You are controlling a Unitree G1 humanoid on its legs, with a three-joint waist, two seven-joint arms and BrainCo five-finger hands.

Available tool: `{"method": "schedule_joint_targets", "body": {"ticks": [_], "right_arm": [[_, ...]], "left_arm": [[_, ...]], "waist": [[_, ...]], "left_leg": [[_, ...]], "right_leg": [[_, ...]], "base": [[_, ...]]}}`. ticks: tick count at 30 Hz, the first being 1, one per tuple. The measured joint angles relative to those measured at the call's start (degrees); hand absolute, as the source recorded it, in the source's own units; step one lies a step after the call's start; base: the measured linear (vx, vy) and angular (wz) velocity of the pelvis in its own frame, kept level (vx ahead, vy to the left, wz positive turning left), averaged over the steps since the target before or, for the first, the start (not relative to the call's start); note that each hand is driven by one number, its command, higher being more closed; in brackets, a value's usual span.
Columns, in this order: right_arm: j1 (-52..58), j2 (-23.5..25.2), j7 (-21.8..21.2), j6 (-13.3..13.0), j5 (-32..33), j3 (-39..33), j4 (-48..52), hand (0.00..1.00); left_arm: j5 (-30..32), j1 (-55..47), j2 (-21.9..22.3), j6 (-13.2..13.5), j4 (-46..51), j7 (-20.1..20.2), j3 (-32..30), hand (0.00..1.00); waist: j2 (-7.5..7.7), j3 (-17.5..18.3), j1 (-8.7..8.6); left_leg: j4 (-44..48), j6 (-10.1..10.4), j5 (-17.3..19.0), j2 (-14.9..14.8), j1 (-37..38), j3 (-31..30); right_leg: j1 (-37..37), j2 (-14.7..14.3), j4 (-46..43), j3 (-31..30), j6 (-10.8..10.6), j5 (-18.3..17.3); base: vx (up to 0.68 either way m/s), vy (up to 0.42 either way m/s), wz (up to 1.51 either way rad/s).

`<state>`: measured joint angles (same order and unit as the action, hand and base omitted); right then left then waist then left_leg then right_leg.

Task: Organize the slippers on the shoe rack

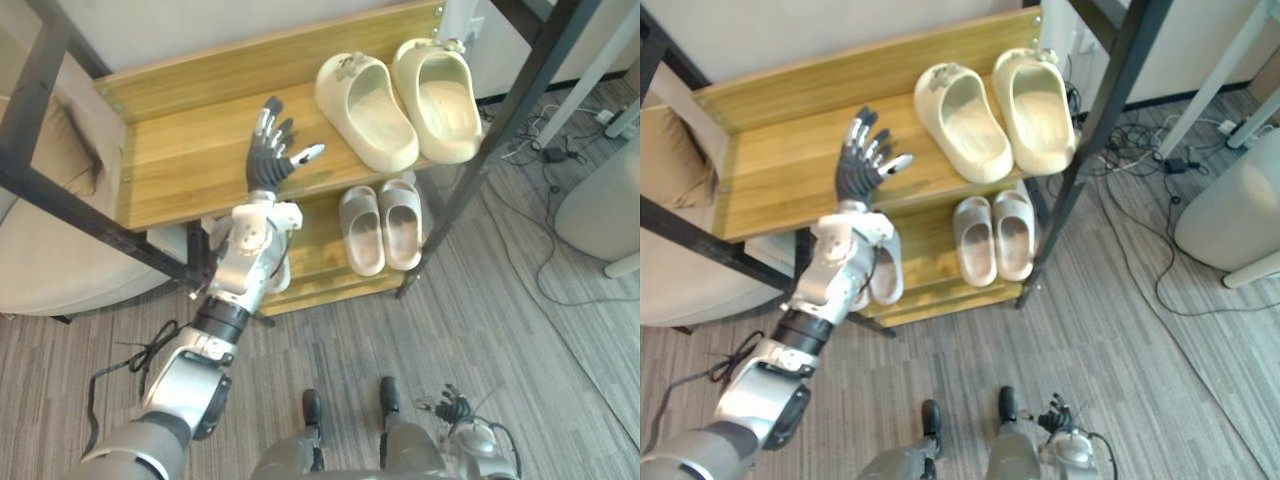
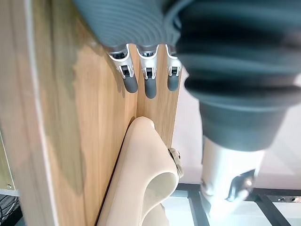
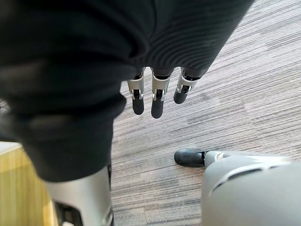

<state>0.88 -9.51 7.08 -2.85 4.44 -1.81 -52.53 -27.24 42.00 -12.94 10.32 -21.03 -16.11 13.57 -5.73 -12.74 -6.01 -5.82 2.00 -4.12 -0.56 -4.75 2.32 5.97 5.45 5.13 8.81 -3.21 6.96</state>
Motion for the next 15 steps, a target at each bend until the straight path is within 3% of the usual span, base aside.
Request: {"method": "schedule_joint_targets", "body": {"ticks": [15], "right_arm": [[-0.13,0.03,-0.23,0.01,0.02,-0.06,0.1,0.0]], "left_arm": [[0.02,4.62,-0.07,-0.29,-2.41,0.07,0.24,0.0]], "waist": [[0.03,-0.02,-0.17]], "left_leg": [[0.0,0.02,0.01,-0.07,-1.49,0.8]], "right_leg": [[1.96,-0.12,-0.01,-0.87,0.12,-0.08]], "base": [[0.01,0.0,-0.03]]}}
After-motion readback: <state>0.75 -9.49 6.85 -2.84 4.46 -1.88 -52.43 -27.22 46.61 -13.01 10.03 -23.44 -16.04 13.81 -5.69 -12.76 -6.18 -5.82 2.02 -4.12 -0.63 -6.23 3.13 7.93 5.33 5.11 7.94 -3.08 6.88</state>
